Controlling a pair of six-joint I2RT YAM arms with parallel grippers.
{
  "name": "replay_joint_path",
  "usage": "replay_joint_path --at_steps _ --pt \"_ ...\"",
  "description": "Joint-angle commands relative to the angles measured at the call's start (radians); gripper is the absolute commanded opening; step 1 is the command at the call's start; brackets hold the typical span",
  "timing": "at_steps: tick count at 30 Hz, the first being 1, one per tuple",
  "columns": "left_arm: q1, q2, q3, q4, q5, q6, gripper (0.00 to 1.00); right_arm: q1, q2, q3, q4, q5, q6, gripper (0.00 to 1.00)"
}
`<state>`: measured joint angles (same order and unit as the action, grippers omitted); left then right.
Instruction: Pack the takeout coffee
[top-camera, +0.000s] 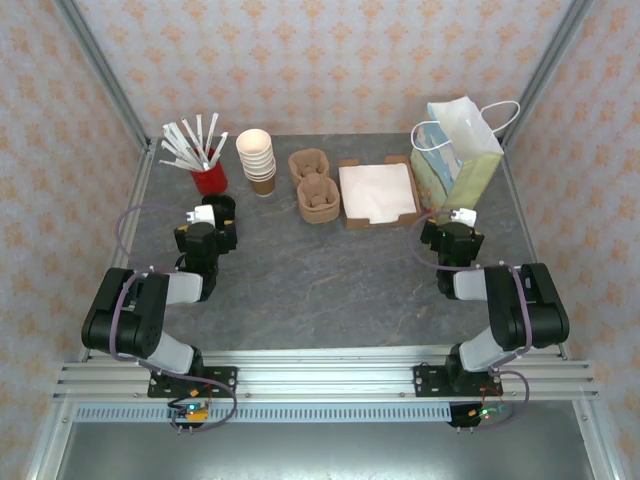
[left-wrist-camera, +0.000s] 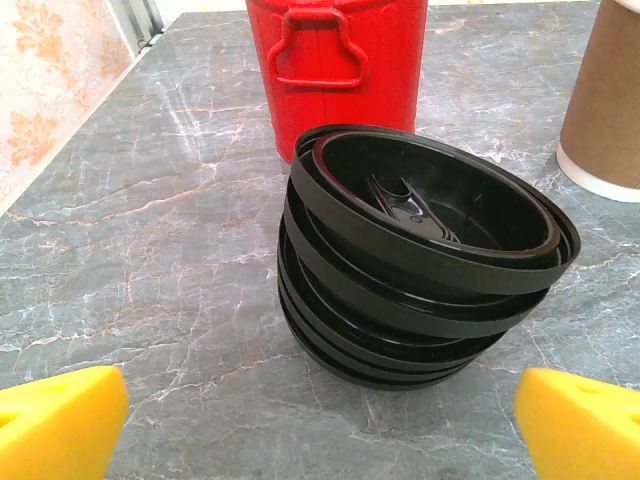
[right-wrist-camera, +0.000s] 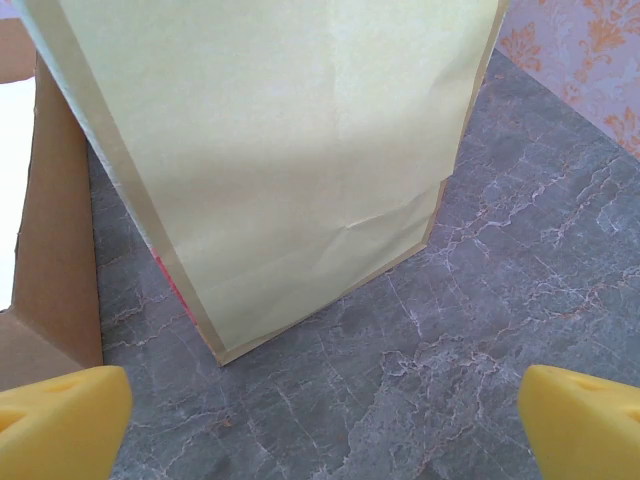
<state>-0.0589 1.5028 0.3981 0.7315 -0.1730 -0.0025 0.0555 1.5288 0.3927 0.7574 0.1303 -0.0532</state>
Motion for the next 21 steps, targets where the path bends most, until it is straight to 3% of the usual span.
replay_joint_path --at_steps 1,21 --pt "-0.004 -0.009 0.012 0.042 -0.037 -0.010 1.00 -0.003 -0.006 0.021 0.033 -0.003 0.014 0.99" --pt "-0.004 -0.017 0.014 0.029 -0.062 -0.022 1.00 -0.003 -0.009 0.015 0.040 0.001 0.013 0.99"
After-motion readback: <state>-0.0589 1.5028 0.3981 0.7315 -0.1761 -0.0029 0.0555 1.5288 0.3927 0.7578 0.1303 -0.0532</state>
